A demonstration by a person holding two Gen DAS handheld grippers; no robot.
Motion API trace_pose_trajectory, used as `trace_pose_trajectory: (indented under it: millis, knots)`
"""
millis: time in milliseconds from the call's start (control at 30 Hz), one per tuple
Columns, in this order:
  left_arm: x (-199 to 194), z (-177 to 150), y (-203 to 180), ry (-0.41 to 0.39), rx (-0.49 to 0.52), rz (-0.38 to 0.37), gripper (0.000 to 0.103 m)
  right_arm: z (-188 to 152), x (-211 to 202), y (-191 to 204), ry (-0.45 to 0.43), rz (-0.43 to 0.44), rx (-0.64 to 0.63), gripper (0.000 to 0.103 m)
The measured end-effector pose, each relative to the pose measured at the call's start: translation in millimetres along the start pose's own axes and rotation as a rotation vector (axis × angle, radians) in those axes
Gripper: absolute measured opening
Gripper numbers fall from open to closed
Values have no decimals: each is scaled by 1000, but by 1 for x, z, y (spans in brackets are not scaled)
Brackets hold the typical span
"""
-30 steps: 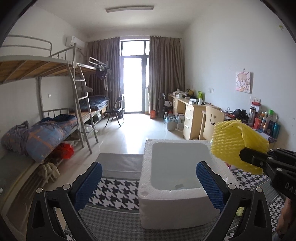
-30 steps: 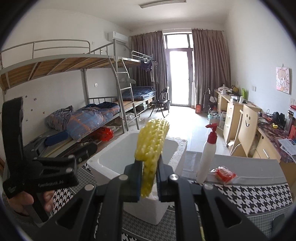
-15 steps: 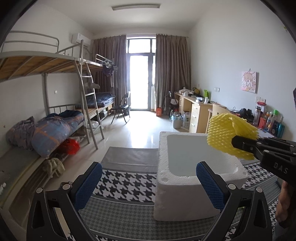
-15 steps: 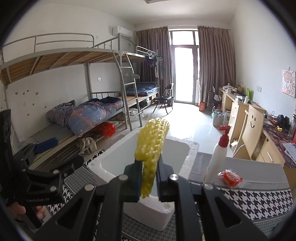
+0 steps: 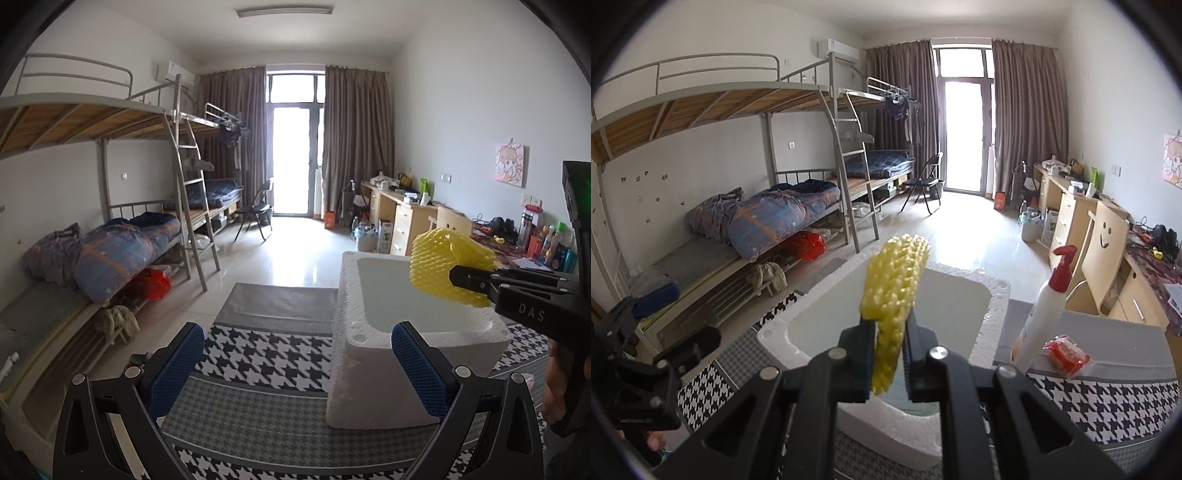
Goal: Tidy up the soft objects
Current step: 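Lower the yellow foam net into the foam box and open the right tool, then move both tools back toward the green packet on the table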
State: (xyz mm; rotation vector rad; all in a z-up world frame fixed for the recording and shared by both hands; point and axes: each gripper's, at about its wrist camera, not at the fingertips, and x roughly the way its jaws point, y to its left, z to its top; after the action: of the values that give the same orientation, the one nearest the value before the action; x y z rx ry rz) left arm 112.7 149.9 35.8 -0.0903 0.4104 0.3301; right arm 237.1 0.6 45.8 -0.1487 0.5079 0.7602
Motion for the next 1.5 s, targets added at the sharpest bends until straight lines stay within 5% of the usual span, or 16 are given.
trace_pose_trajectory:
  millis: [400, 500, 567, 600, 1500]
  knots:
    - [-3, -8, 15, 8, -33, 20, 102, -1, 24, -3, 86, 20, -5, 23]
    - [-3, -9, 16, 10, -33, 18, 102, -6, 28, -3, 105, 20, -1, 44]
    - [-3, -9, 16, 9, -34, 17, 102, -7, 28, -2, 106, 22, -8, 70]
    - [-3, -9, 16, 10, -35, 20, 102, -7, 25, -2, 97, 18, -12, 73]
    - [-24, 0, -1, -33, -24, 9, 102, 0, -25, 0, -25, -3, -6, 77]
